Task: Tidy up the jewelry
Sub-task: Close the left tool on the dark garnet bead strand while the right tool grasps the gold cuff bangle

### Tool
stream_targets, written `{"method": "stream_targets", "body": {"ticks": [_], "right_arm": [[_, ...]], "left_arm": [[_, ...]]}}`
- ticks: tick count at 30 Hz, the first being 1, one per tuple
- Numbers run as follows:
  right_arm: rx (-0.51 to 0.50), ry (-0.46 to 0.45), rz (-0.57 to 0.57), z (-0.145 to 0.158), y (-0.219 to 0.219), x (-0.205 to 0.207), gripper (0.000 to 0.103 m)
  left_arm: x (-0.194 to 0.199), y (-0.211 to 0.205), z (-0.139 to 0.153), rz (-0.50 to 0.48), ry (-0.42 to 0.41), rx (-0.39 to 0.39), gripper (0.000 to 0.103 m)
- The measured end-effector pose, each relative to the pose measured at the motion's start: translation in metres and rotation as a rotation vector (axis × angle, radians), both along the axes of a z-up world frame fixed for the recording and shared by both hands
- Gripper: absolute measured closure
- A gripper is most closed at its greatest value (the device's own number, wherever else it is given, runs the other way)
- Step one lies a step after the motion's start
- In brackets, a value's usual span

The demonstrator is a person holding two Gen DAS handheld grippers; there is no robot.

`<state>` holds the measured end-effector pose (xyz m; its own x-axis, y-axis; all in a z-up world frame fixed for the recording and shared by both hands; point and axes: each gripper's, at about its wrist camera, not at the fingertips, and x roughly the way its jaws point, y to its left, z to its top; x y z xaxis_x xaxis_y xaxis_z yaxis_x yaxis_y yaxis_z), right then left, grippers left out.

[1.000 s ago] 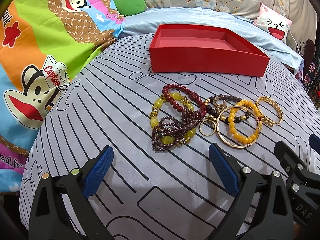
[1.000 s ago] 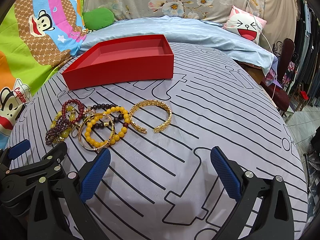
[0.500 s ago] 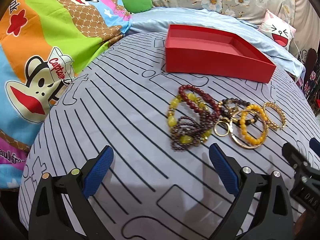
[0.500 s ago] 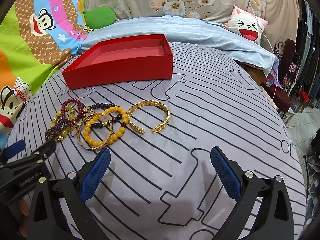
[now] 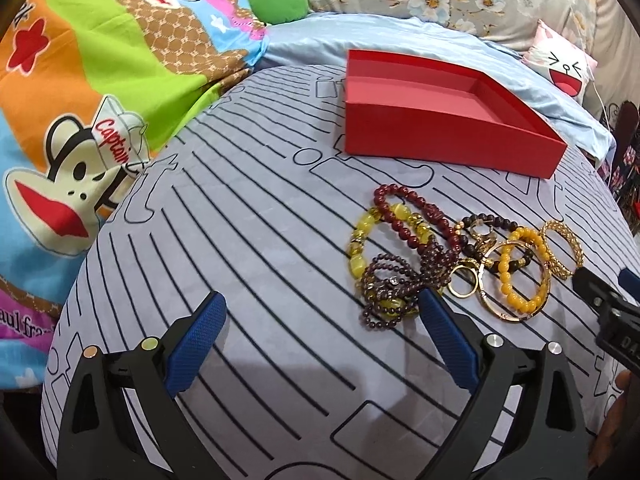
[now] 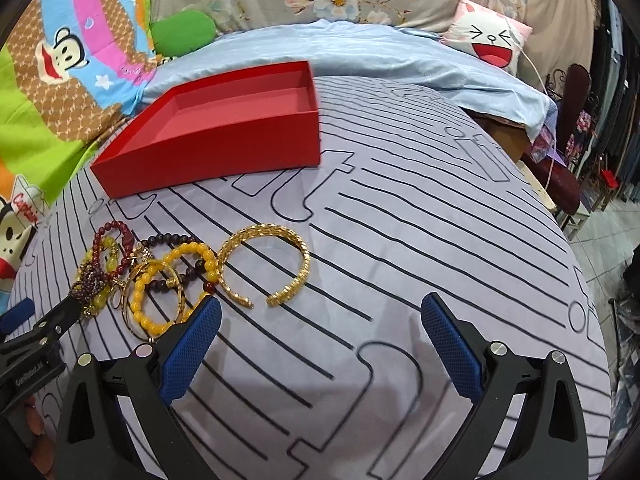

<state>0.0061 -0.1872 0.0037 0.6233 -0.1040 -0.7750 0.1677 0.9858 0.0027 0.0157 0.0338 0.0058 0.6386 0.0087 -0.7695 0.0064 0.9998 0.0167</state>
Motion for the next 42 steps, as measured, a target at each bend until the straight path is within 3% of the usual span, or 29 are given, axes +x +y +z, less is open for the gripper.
{"method": "stream_targets", "body": {"ticks": [5, 10, 17, 20, 28, 35, 38, 42], "right_arm": [[-0.01, 0.017, 0.035, -0.002, 0.008, 0.014, 0.01], [0.003, 0.043, 0.049, -0.007, 0.009, 0.028, 0.025], [-0.001, 0.037, 0.072, -0.007, 0.014, 0.037, 0.033], [0.0, 0.025, 0.087, -0.006, 0.016, 0.037, 0.046], [0.028, 0.014, 0.059, -0.004, 0.006, 0.026, 0.046], [0.053, 0.011, 0.034, -0.001, -0.001, 0.009, 0.046], [0.061, 0.013, 0.029, -0.002, -0.002, 0.006, 0.046], [0.065, 0.012, 0.027, -0.001, -0.002, 0.006, 0.046]], "left_arm": [[0.004, -0.002, -0.004, -0.008, 0.016, -0.005, 0.01], [0.006, 0.0, -0.005, -0.007, 0.016, -0.017, 0.01], [0.008, 0.003, -0.007, -0.008, 0.022, -0.051, 0.01], [0.007, 0.003, -0.007, -0.008, 0.024, -0.058, 0.01], [0.006, 0.003, -0.006, -0.006, 0.022, -0.055, 0.01], [0.0, 0.0, 0.006, -0.039, -0.019, -0.103, 0.01], [0.002, -0.008, 0.006, -0.075, -0.018, -0.106, 0.016], [0.01, -0.015, 0.003, -0.124, 0.003, -0.117, 0.037]]}}
